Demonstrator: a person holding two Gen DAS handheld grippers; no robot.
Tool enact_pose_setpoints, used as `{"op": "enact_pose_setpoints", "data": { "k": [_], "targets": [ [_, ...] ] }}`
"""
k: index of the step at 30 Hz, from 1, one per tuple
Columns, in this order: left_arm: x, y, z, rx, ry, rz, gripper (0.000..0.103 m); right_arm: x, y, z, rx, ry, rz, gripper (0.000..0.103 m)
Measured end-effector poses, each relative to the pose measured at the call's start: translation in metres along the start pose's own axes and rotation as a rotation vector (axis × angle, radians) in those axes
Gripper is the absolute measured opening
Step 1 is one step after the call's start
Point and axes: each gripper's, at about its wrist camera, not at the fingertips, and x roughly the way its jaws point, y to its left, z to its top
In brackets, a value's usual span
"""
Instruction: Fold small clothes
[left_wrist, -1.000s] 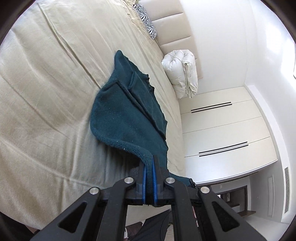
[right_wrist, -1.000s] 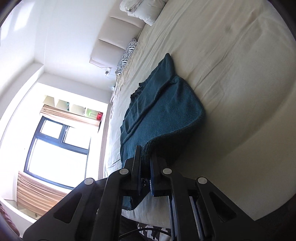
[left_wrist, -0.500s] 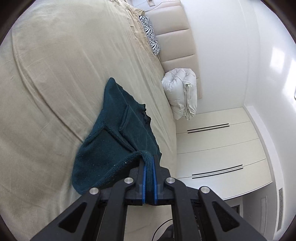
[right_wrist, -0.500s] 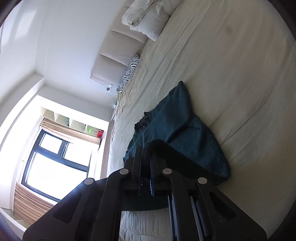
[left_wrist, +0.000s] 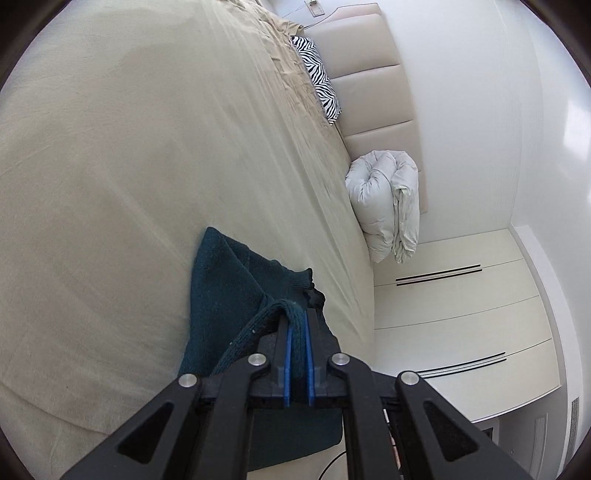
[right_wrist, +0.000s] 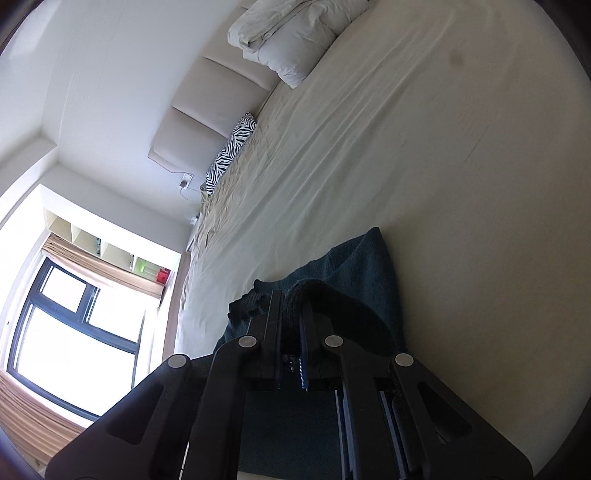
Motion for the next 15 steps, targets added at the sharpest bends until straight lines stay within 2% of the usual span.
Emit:
{"op": "enact_pose_setpoints", "data": {
  "k": [6,8,9,10,11,12,13,14,15],
  "targets": [
    [0.041,0.010,0.023,0.032,0.014,0.076,0.007,0.056,-0.015,0.024,0.023,0.005,-0.065,0.006],
    [0.051,0.016,0.028,0.044,-0.001,0.115,0.009,0.078,-0.022,0.032,0.032,0.023,-0.112,0.007],
    [0.054,0.021,0.030,0.046,-0.010,0.141,0.012,0.089,-0.026,0.034,0.031,0.036,-0.143,0.007],
    [0.056,0.026,0.032,0.046,-0.017,0.159,0.030,0.097,-0.029,0.036,0.021,0.044,-0.171,0.010],
    [0.055,0.031,0.031,0.039,-0.024,0.168,0.047,0.105,-0.031,0.037,0.015,0.051,-0.195,0.020],
    [0.052,0.034,0.030,0.031,-0.031,0.171,0.054,0.110,-0.034,0.038,0.021,0.058,-0.200,0.026],
    [0.047,0.036,0.027,0.037,-0.036,0.174,0.059,0.110,-0.034,0.037,0.026,0.051,-0.180,0.039],
    [0.044,0.036,0.023,0.056,-0.032,0.182,0.059,0.108,-0.033,0.037,0.023,0.034,-0.175,0.060],
    [0.039,0.034,0.017,0.076,-0.029,0.191,0.059,0.104,-0.031,0.037,0.009,0.012,-0.186,0.068]
  ]
}}
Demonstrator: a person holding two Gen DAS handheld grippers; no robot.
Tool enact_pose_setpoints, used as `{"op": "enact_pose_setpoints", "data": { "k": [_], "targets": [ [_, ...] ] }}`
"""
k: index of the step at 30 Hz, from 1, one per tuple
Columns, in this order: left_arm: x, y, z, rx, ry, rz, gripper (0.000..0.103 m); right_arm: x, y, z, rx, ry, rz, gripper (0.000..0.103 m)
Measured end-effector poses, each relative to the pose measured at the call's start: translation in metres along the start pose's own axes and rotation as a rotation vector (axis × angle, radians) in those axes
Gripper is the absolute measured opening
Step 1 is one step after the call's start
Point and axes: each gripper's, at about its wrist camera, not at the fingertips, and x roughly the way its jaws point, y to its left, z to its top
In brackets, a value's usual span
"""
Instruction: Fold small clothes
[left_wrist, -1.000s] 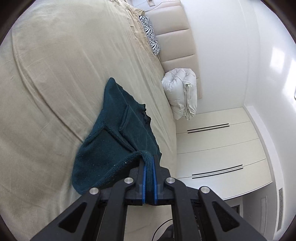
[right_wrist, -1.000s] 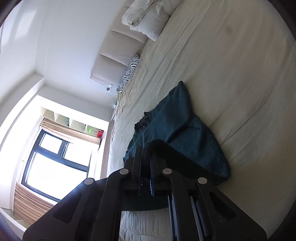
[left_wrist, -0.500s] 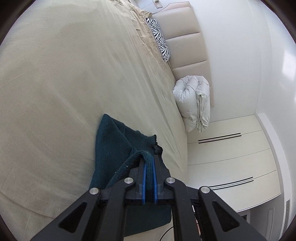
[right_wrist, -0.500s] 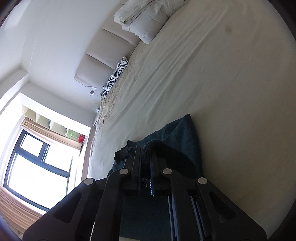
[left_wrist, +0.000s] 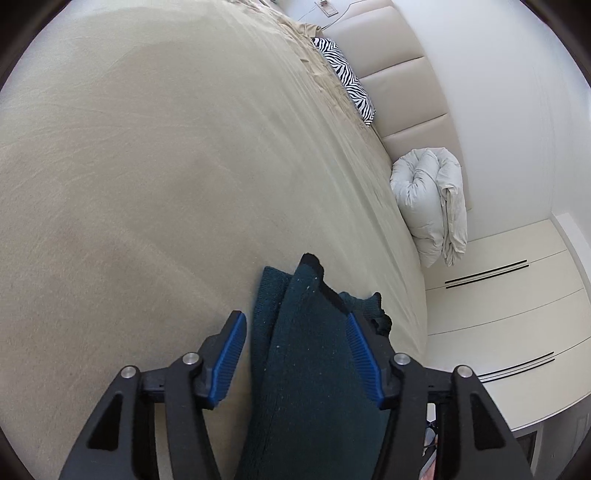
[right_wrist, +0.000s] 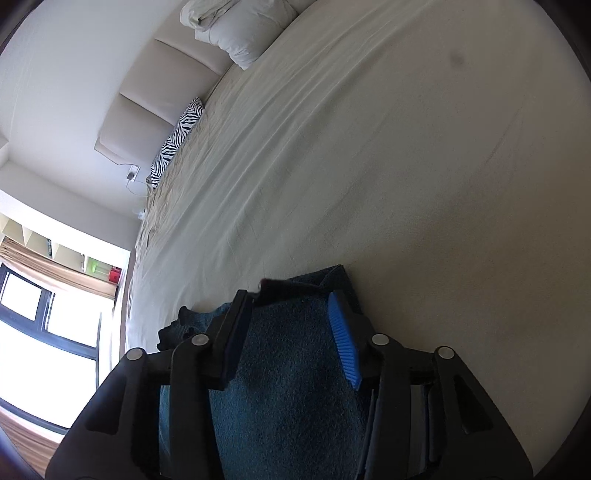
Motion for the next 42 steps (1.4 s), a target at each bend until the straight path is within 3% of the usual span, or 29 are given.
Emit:
{"op": "enact_pose_setpoints", "data": {
  "k": [4,9,14,22,24,25,29,42],
  "targets": [
    [-0.018,-0.003,-0.034,0.089,0.009,0.021,0.059,-0.020,0.002,-0.011,-0.078,0.006,0.003,0.069],
    [-0.030,-0.002,-0.077,0.173,0.027,0.061,0.059,-0.051,-0.002,-0.049,-0.199,0.036,-0.071,0.066],
    [-0.032,-0.005,-0.100,0.235,0.031,0.097,0.059,-0.063,-0.012,-0.083,-0.279,0.088,-0.134,0.047],
    [-0.034,-0.014,-0.112,0.316,0.022,0.136,0.058,-0.080,-0.037,-0.117,-0.316,0.130,-0.153,0.034],
    [-0.032,-0.017,-0.117,0.343,0.029,0.148,0.050,-0.086,-0.034,-0.123,-0.348,0.129,-0.174,0.029],
    [-0.029,-0.018,-0.119,0.354,0.036,0.160,0.041,-0.090,-0.033,-0.127,-0.364,0.129,-0.184,0.026],
    [-0.027,-0.018,-0.122,0.378,0.022,0.213,0.020,-0.099,-0.031,-0.131,-0.395,0.112,-0.214,0.013],
    [-0.039,-0.018,-0.131,0.419,-0.005,0.268,0.011,-0.121,-0.017,-0.141,-0.439,0.066,-0.269,0.009]
  ]
}}
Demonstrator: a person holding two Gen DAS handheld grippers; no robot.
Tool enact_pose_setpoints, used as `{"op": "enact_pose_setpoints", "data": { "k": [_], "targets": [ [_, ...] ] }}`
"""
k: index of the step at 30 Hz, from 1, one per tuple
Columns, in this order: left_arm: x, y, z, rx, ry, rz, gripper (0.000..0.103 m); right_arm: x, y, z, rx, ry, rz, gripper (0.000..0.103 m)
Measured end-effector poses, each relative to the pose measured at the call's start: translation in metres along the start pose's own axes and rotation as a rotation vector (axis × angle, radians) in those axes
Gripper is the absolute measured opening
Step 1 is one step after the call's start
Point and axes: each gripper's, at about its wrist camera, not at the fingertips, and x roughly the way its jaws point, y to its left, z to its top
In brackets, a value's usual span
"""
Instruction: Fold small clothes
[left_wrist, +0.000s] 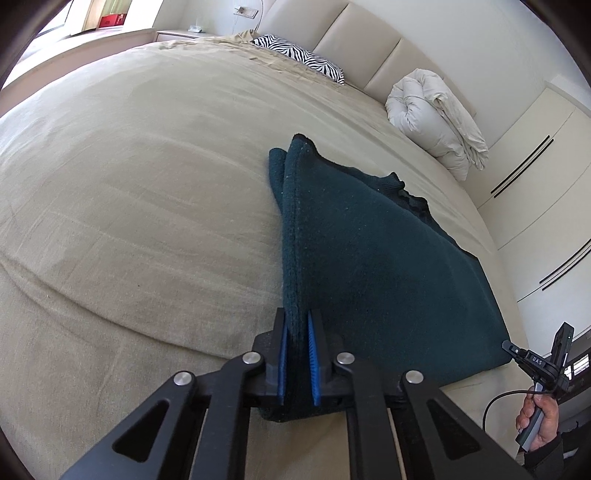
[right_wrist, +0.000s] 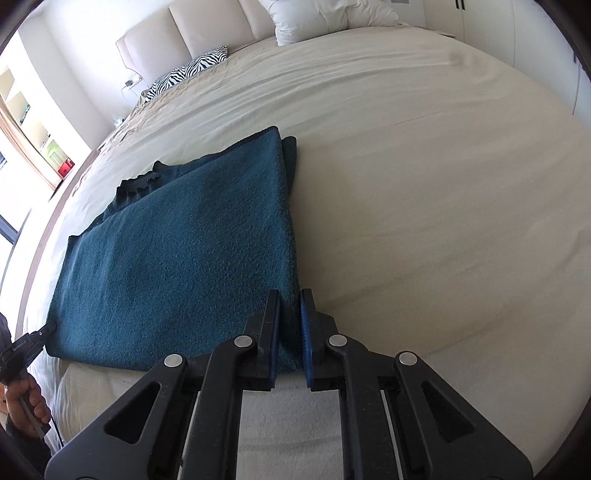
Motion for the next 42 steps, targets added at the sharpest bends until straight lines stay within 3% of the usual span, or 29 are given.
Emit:
{"op": "enact_pose_setpoints", "data": {
  "k": [34,39,42],
  "targets": [
    [-0.008,0.018,-0.017,0.000,0.039,0.009,0.007,-0.002,-0.033,-0.024,0.097,0.041,0.067,0.005],
    [-0.007,0.022,-0.019,-0.011,0.046,-0.006,0.013,0.006,-0.049,-0.024,0.182,0.043,0.157,0.007],
    [-0.010,0.026,-0.022,-0.023,0.047,-0.021,0.015,0.004,-0.059,-0.027,0.250,0.023,0.202,0.016]
  ]
}}
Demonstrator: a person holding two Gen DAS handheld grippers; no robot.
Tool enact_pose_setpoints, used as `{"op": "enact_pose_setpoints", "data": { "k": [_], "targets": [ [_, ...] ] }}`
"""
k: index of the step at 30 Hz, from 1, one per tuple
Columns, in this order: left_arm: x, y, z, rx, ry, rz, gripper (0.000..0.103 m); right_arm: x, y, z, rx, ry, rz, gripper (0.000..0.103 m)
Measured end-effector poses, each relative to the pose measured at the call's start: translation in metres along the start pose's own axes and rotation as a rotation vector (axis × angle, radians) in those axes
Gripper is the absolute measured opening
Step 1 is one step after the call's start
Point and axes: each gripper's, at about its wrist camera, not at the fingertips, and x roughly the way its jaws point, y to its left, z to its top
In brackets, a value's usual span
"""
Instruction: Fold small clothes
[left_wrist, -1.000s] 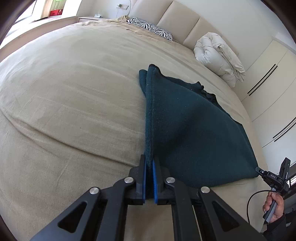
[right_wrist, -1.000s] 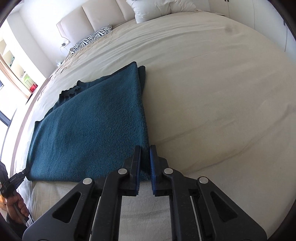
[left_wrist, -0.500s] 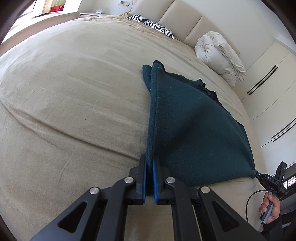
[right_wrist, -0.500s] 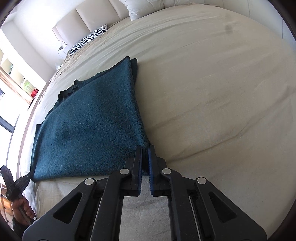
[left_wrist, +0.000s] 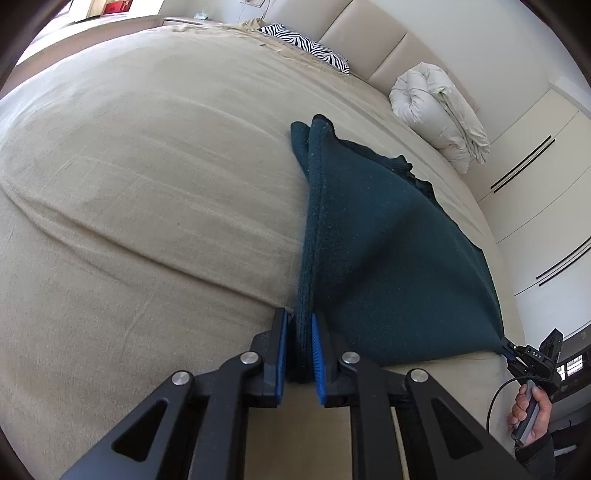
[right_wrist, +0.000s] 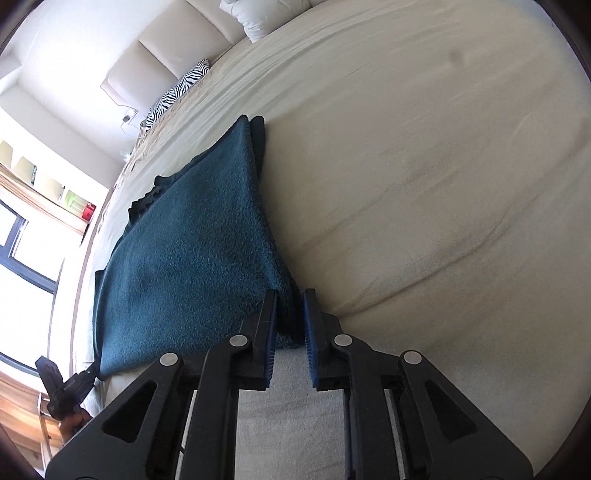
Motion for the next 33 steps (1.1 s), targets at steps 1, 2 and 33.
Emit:
{"op": "enact_pose_setpoints", "data": {
  "k": [1,2,33],
  "targets": [
    [-0.001,0.000,-0.001,0.000,0.001,-0.001,0.015,-0.002,-0.001,-0.002,0.007,-0.012,0.001,0.019],
    [-0.002,0.001,-0.001,-0.004,0.003,-0.002,0.016,-0.004,-0.001,-0.004,0.011,-0.023,-0.006,0.022],
    [0.131,-0.108,0.112,0.355,-0.103,0.256,0.072,0.186,0.243,0.046,-0.030,0.203,0.452,0.058]
  ]
}}
